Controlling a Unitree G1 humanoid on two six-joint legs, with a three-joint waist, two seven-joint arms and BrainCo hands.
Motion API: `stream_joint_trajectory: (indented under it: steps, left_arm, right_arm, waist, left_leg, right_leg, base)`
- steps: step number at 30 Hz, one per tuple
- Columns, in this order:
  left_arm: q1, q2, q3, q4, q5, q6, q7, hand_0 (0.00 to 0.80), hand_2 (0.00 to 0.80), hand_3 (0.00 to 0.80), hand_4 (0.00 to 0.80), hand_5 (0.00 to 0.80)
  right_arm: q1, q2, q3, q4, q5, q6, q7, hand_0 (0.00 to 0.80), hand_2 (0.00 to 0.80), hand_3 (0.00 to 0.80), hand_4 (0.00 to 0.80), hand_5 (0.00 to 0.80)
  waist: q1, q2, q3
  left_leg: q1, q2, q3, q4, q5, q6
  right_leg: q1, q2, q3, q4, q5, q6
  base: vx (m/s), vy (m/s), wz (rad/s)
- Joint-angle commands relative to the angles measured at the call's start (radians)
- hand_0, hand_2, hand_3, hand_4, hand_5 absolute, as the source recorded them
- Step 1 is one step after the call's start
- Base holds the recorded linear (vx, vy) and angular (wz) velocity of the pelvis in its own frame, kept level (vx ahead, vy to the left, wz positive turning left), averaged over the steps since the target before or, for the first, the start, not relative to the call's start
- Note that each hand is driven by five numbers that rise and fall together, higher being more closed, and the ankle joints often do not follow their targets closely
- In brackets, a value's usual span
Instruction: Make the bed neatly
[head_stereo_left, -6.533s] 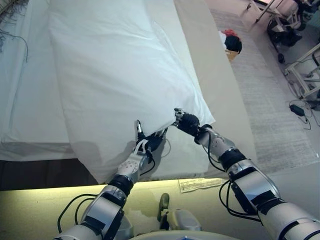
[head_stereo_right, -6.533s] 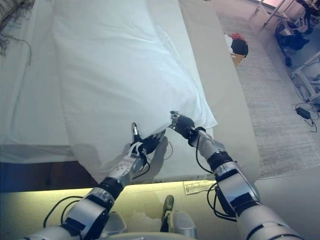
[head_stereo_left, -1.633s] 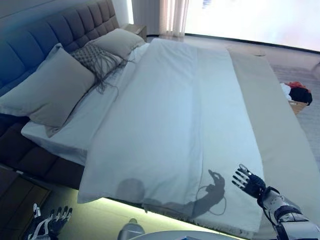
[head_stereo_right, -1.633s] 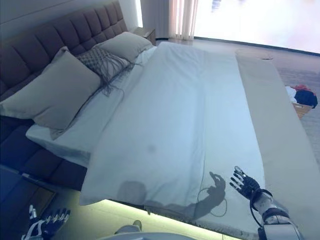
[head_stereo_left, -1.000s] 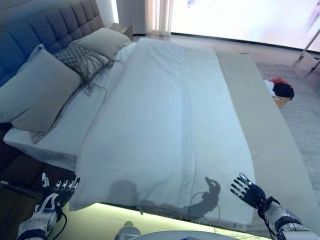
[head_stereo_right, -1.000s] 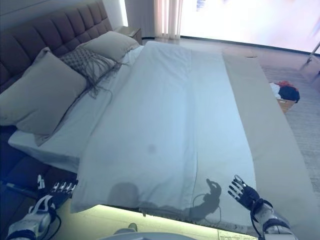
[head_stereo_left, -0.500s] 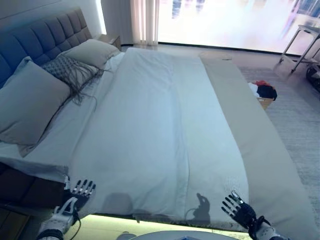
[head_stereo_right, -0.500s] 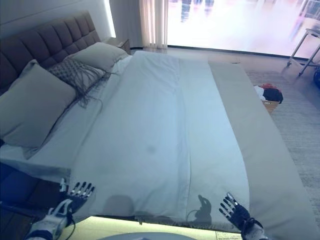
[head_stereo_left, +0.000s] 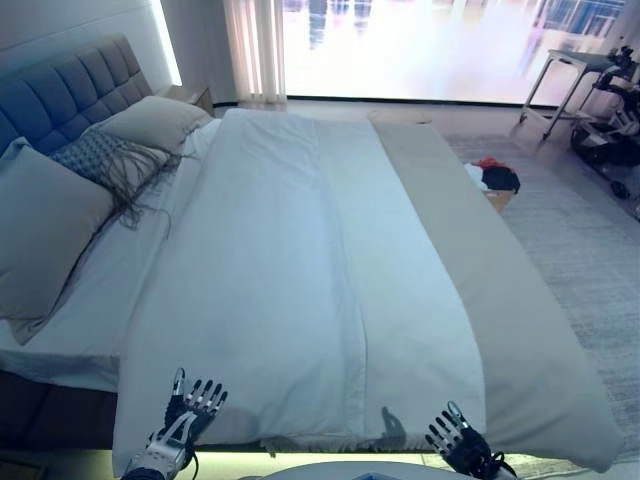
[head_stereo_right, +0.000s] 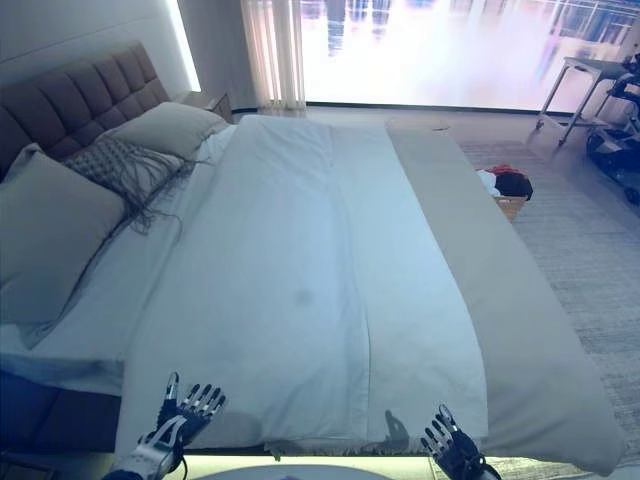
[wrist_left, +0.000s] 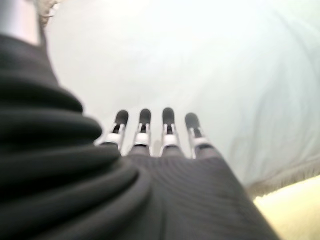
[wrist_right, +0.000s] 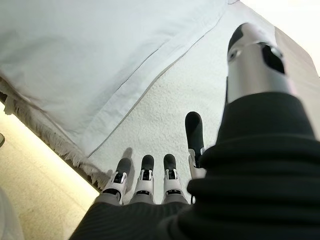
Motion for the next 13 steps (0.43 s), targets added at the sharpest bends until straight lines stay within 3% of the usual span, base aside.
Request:
stream_joint_trajectory:
  steps: [1, 5, 13]
  left_arm:
    - [-0.088, -0.002, -0.034, 0.087, 0.200, -0.119, -0.006, 0.000, 0.000, 0.000, 0.000, 0.000]
    - [-0.076, -0.012, -0.107, 0.111, 0.392, -0.229, 0.052, 0.000, 0.000, 0.000, 0.000, 0.000]
    - [-0.047, -0.066, -0.173, 0.167, 0.523, -0.181, 0.084, 0.000, 0.000, 0.000, 0.000, 0.000]
  right_arm:
    - [-0.090, 0.000, 0.025, 0.044, 0.046, -0.020, -0.007, 0.000, 0.000, 0.000, 0.000, 0.000]
    - [-0.090, 0.004, 0.036, 0.078, 0.063, -0.004, -0.036, 0.000, 0.000, 0.000, 0.000, 0.000]
    - [-0.082, 0.031, 0.041, 0.159, 0.041, -0.011, -0.084, 0.000, 0.000, 0.000, 0.000, 0.000]
  waist:
    - [-0.002, 0.032, 0.028]
    - [-0.008, 0.039, 0.027]
    - [-0.027, 0.045, 0.031]
  left_leg:
    - [0.031, -0.008, 0.022, 0.007, -0.087, 0.045]
    - [0.033, -0.006, 0.032, 0.007, -0.086, 0.048]
    - [0.046, -0.003, 0.046, 0.007, -0.086, 0.055]
  right_leg:
    - [-0.034, 0.012, -0.008, -0.002, 0.039, 0.001]
    - [-0.038, 0.014, -0.005, -0.002, 0.038, 0.002]
    - [-0.036, 0.024, 0.019, -0.002, 0.038, -0.004]
  base:
    - [-0.011, -0.004, -0.06]
    - [-0.008, -0.002, -0.03]
    - [0.012, -0.004, -0.09]
